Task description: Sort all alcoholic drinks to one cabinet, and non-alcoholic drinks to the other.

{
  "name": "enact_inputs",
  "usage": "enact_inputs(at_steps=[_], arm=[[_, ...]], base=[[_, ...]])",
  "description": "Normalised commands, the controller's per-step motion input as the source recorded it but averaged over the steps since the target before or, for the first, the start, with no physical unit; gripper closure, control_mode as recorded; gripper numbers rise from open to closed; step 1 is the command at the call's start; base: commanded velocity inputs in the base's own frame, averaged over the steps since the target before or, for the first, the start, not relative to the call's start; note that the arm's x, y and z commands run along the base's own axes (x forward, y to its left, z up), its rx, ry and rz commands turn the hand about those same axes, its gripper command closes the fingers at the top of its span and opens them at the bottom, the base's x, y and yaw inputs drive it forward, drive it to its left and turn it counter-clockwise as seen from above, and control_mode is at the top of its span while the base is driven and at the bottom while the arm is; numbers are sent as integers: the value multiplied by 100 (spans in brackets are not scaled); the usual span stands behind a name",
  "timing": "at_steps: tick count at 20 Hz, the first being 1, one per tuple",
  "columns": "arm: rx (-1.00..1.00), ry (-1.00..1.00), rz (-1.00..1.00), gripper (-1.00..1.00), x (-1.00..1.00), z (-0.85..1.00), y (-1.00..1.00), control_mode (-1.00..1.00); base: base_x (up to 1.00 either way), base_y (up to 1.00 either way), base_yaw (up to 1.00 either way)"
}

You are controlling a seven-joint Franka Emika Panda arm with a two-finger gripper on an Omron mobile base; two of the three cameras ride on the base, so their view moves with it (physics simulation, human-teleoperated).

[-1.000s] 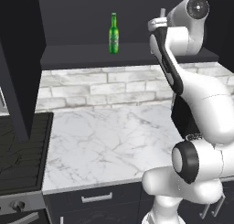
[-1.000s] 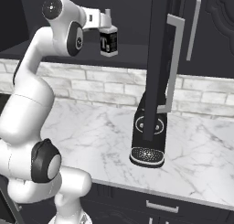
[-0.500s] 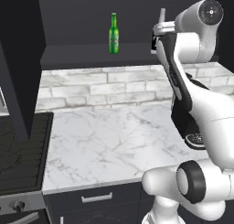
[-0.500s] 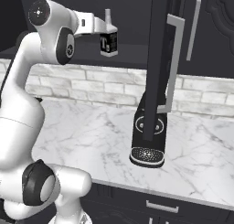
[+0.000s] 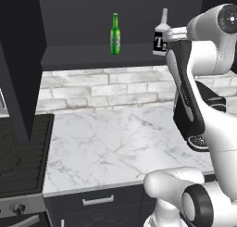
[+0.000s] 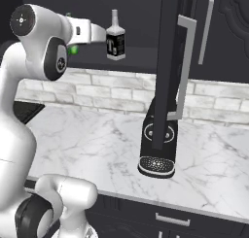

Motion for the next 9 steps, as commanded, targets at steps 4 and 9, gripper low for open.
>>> enact_inputs(at_steps=[4,9], arm=[[0,0,0,-100,-71,0,0,-100],[0,0,0,-100,-67,0,2,-100]], base=[[0,0,0],[0,0,0]])
